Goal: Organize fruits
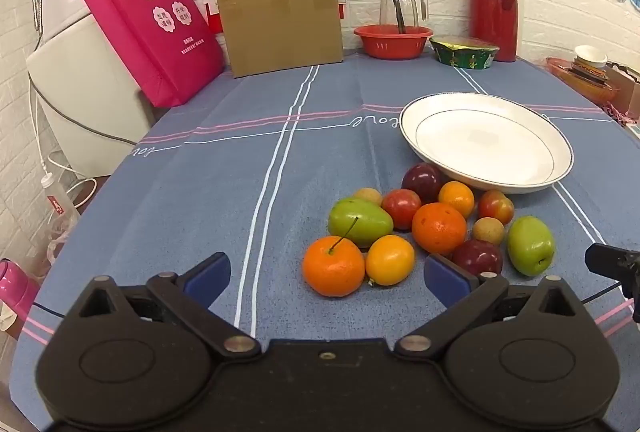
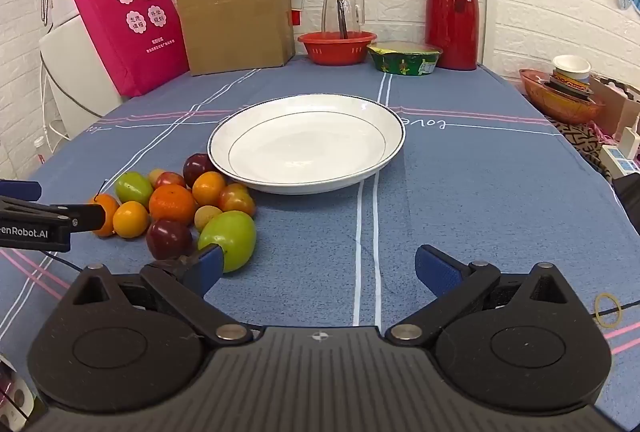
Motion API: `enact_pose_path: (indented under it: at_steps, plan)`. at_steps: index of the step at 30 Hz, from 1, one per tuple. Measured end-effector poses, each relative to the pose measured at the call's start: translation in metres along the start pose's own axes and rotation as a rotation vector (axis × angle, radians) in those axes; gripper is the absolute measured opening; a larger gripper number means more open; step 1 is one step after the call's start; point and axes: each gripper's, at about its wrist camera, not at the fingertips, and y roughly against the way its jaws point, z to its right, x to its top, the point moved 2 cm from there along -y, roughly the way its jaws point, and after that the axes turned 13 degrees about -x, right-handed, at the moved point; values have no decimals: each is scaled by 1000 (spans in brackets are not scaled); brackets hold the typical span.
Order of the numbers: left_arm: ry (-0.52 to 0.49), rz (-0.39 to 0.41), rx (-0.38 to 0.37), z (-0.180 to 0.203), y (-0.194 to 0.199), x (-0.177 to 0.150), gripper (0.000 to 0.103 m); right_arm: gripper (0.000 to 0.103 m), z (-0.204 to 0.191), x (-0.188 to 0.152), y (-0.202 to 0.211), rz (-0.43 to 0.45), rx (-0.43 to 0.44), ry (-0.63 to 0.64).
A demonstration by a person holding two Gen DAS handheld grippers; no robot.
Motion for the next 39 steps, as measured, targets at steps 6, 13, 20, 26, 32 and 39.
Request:
enact_pose_path:
  at_steps: [6, 13, 20, 26, 32, 39]
  plan:
    - [4, 6, 2, 0, 0, -4, 103, 103, 2, 0, 1, -12, 0, 0]
    - [21, 3, 1, -6, 2, -2, 103, 103, 5, -3, 0, -24, 6, -7]
    - [22, 3, 2, -7, 3, -1, 103, 103, 2, -3, -4, -40, 1, -12]
    - [21, 0, 1, -6, 4, 0, 103, 103, 3, -5, -5, -45, 2, -13]
    - [18, 1, 3, -7, 3, 2, 103, 103, 4, -5, -6, -48, 1, -17]
    - [19, -1, 4, -8, 1, 2, 103, 103, 3, -5, -9, -52, 3, -17]
